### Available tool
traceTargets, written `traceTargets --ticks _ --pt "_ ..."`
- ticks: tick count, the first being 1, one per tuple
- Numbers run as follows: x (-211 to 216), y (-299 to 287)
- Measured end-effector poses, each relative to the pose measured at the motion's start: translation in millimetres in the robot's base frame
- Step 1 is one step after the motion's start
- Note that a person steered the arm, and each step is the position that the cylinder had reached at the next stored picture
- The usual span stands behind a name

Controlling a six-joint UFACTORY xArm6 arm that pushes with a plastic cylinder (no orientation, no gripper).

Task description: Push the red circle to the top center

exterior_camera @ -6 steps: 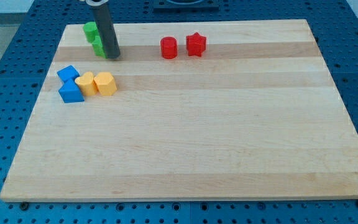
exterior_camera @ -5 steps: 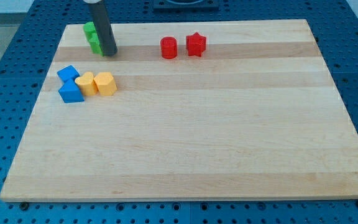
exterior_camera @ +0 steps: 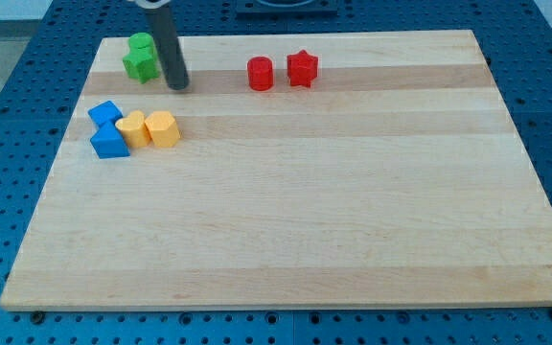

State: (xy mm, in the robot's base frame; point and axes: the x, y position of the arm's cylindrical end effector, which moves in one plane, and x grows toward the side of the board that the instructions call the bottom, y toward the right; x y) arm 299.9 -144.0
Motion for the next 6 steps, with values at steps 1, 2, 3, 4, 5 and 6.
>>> traceTargets --ticks 1,2,3,4,5,6 --pt "0 37" --pt "4 63" --pt "7 85" --pt "6 107" --pt "1 131" --pt "-3 143"
